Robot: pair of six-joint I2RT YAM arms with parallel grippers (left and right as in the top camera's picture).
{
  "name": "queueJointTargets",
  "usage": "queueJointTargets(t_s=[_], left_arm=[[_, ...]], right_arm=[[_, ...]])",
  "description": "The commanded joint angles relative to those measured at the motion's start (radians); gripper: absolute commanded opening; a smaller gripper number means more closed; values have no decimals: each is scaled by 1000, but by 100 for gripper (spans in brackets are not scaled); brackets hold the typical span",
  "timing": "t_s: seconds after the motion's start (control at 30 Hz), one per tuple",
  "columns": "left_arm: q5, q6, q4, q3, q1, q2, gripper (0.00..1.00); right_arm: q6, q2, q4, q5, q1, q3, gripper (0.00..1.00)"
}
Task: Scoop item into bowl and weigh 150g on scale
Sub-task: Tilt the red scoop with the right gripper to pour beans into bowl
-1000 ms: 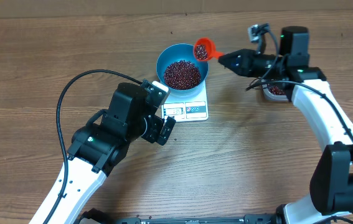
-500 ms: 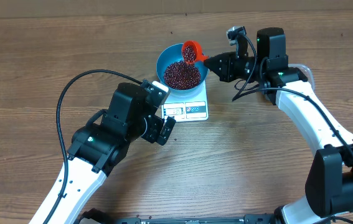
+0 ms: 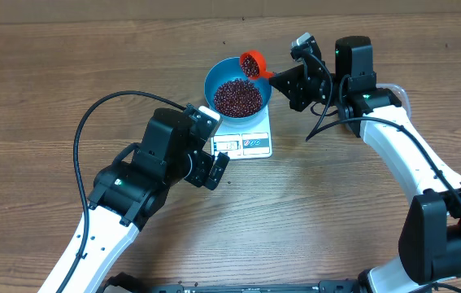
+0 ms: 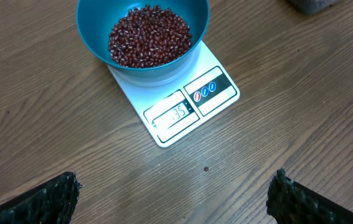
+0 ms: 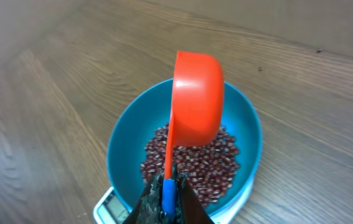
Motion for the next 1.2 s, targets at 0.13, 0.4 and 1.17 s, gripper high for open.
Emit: queueJointTargets(t_s=[0.13,0.4,1.17], left_arm=[[15,-10,0,24,-3,7,99],[15,-10,0,24,-3,7,99],[15,-10,0,24,-3,7,100]], right_arm=[[-92,3,12,42,-2,3,4],[-110,3,23,42,-2,3,4],[-220,3,21,35,-2,3,4]])
